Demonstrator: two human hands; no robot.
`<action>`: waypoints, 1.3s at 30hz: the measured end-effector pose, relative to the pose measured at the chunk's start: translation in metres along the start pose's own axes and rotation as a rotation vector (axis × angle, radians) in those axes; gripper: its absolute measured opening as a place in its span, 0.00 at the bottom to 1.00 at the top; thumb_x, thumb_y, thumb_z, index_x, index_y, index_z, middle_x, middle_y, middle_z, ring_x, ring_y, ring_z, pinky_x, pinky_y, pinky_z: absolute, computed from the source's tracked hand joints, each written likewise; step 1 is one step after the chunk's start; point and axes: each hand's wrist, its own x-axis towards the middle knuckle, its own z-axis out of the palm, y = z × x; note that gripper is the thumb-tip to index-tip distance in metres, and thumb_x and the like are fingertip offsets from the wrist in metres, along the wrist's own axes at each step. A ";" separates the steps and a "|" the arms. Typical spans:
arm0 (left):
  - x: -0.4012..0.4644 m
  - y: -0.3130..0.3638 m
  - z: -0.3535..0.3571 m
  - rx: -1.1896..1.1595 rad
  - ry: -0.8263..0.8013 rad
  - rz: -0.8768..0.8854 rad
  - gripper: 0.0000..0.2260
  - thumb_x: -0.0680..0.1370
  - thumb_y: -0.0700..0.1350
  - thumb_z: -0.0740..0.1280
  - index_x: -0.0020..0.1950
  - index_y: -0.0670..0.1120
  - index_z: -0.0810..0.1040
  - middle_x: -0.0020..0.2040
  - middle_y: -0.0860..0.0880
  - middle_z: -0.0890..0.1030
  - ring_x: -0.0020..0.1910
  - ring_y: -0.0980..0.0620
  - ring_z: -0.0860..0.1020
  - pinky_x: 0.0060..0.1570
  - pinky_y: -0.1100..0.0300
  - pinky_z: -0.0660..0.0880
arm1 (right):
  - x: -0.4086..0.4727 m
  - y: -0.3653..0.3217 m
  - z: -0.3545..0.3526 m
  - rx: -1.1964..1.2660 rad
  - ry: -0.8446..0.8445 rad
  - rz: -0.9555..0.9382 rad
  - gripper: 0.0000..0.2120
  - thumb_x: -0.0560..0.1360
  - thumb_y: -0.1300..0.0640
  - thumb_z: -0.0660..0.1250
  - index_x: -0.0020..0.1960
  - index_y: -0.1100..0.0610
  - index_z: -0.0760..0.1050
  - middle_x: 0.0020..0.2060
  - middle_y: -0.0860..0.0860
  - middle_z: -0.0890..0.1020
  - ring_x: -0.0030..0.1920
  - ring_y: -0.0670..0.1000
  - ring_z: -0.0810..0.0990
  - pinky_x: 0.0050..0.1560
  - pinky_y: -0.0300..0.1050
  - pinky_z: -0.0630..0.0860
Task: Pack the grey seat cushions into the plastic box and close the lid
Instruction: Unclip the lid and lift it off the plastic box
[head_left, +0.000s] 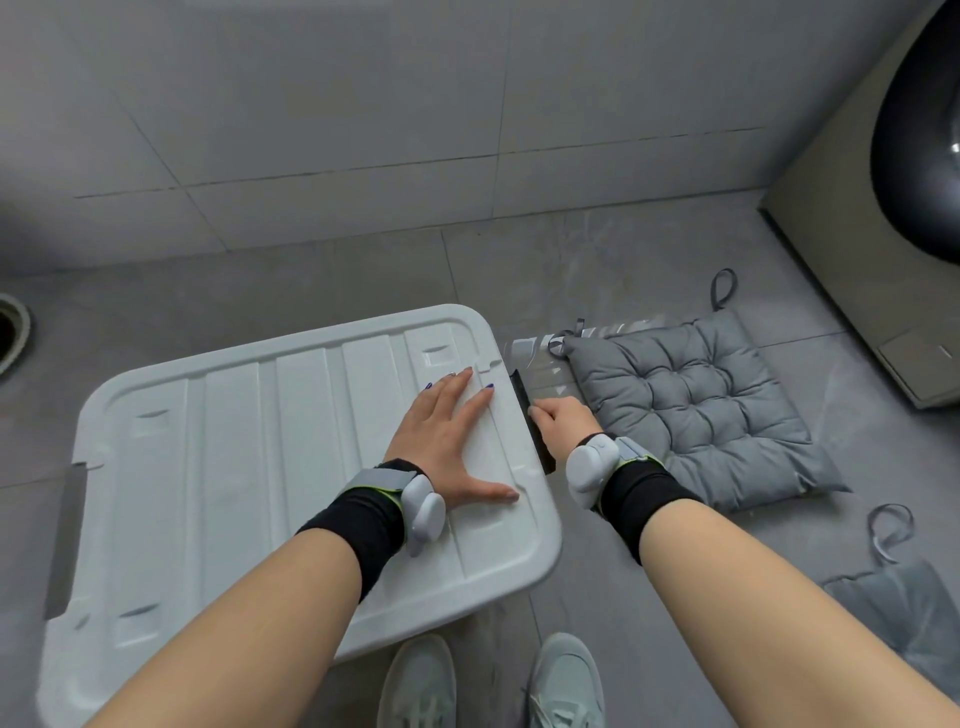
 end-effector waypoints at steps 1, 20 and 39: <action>0.000 0.000 0.001 -0.001 0.000 -0.001 0.54 0.58 0.74 0.68 0.77 0.58 0.47 0.78 0.53 0.44 0.78 0.52 0.43 0.73 0.60 0.35 | 0.002 0.001 0.000 0.001 -0.022 0.021 0.14 0.78 0.54 0.58 0.35 0.57 0.71 0.37 0.58 0.78 0.41 0.57 0.72 0.41 0.43 0.67; -0.048 0.025 -0.078 -0.216 0.036 -0.025 0.45 0.63 0.61 0.75 0.75 0.55 0.58 0.77 0.54 0.58 0.77 0.52 0.54 0.75 0.59 0.53 | -0.084 -0.064 -0.059 0.029 0.007 -0.120 0.22 0.79 0.56 0.57 0.72 0.55 0.65 0.68 0.54 0.74 0.69 0.54 0.71 0.66 0.42 0.64; -0.206 -0.017 -0.207 -0.124 0.271 -0.268 0.32 0.71 0.58 0.70 0.71 0.53 0.65 0.72 0.55 0.66 0.72 0.54 0.62 0.67 0.64 0.58 | -0.206 -0.213 -0.036 0.101 -0.018 -0.504 0.19 0.77 0.54 0.60 0.68 0.52 0.69 0.59 0.50 0.80 0.61 0.52 0.77 0.58 0.43 0.71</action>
